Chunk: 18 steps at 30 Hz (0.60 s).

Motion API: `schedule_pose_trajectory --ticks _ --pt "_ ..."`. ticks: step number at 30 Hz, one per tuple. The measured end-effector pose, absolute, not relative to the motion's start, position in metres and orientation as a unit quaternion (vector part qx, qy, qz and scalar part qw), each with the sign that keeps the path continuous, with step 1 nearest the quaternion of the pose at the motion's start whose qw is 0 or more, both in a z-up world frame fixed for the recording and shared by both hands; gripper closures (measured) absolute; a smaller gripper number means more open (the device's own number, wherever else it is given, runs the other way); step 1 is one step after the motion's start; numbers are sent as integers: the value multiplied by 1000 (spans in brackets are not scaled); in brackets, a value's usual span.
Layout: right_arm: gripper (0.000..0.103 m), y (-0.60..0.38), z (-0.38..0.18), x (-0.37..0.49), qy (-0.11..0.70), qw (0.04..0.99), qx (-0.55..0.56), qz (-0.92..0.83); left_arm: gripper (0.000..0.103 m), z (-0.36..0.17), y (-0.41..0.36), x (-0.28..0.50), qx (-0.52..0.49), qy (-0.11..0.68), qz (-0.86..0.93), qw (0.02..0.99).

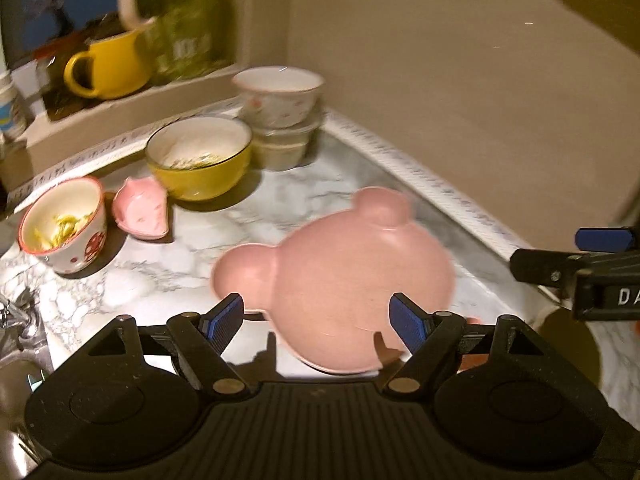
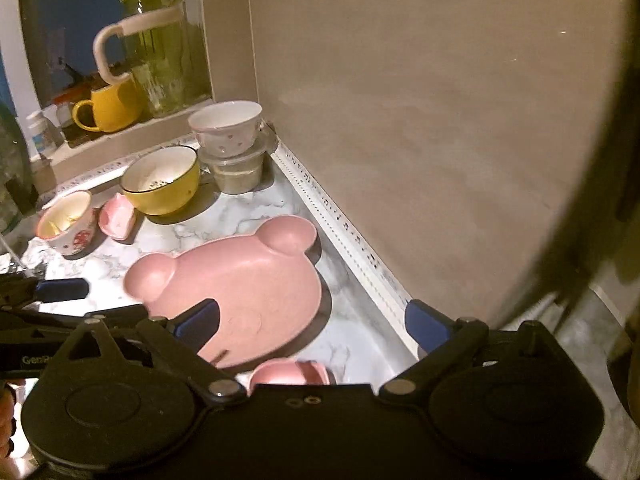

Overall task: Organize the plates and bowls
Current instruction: 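Move both grippers toward the pink bear-shaped plate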

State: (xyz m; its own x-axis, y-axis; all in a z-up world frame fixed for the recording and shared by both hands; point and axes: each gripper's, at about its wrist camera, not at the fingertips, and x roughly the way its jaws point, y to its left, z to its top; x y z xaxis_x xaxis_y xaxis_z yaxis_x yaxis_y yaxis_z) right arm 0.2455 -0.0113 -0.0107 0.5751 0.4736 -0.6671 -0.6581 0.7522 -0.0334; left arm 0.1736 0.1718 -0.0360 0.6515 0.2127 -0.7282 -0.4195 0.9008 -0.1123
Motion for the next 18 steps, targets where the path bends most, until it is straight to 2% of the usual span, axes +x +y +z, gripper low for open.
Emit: schedule_pose_trajectory --ticks 5,9,12,13,15,18 --pt "14 14 -29 270 357 861 -160 326 23 -59 198 187 -163 407 195 878" --pt "28 33 -46 276 383 845 -181 328 24 -74 206 194 -175 424 210 863" --pt "33 40 -54 281 403 837 -184 322 24 -80 210 197 -194 433 211 855" --pt "37 41 -56 283 414 832 -178 323 24 -81 212 197 -199 435 212 852" --pt "47 43 -61 287 429 827 -173 321 31 -84 212 198 -207 439 209 849" --pt "55 45 -68 294 444 822 -171 313 37 -89 212 201 -222 448 210 840"
